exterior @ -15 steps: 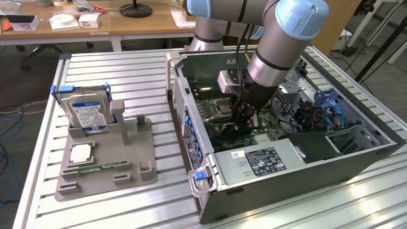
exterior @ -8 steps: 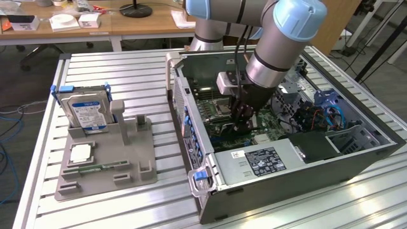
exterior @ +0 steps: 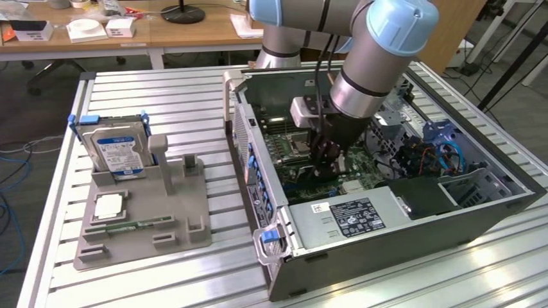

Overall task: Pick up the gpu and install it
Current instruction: 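Insert the gpu into the slot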

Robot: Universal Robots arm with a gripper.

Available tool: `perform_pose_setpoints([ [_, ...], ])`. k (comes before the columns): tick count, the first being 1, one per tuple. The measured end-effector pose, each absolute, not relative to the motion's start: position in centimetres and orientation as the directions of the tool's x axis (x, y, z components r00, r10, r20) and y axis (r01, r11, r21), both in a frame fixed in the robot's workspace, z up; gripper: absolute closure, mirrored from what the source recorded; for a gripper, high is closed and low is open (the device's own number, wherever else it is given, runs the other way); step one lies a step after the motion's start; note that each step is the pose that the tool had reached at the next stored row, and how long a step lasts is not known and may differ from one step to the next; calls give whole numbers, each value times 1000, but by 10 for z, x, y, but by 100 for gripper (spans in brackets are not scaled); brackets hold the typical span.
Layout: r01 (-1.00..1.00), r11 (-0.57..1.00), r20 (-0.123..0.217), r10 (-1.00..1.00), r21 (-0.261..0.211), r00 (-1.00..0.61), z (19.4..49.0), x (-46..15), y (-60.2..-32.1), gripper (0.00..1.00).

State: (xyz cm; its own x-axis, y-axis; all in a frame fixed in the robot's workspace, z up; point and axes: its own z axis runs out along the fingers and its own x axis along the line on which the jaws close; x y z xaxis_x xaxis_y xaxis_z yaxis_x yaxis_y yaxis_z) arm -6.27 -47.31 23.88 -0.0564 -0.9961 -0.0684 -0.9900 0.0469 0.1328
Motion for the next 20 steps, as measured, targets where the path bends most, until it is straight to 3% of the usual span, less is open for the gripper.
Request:
perform_pose_setpoints([
  [20, -993, 47, -68, -996, 112, -55, 235, -66, -469, 74],
])
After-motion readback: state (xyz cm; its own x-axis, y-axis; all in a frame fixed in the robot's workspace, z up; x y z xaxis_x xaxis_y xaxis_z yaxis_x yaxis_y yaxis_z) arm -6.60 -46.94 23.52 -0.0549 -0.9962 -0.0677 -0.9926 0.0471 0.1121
